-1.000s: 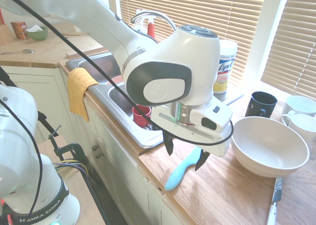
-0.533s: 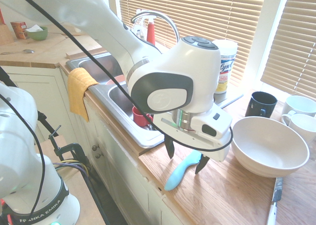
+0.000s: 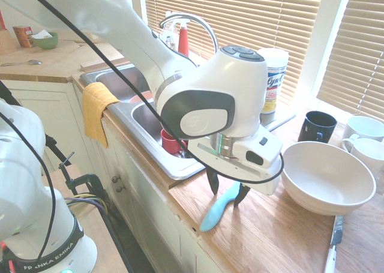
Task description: Put the knife into the sink
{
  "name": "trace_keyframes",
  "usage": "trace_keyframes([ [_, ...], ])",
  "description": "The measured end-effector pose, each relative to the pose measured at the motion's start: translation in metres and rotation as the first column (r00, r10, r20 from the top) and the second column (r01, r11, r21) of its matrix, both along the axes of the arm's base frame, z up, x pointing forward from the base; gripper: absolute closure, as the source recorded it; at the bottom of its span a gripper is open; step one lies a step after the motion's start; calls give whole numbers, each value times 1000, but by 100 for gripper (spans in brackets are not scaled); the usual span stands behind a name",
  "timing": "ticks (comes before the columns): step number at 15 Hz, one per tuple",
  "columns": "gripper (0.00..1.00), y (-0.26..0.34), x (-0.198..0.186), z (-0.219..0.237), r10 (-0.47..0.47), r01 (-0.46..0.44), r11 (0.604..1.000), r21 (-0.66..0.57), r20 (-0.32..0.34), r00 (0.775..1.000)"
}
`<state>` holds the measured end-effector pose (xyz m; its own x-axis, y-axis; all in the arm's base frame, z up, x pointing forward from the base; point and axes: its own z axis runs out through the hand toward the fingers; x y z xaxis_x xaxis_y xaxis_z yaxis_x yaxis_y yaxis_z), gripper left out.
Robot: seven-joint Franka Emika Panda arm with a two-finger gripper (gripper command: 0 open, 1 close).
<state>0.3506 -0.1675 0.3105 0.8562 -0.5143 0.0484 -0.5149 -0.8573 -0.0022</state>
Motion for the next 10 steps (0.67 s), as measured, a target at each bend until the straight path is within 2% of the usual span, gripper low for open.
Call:
trace_keyframes([
  [10, 100, -4, 1, 1, -18, 18, 1000, 2, 7, 1000],
])
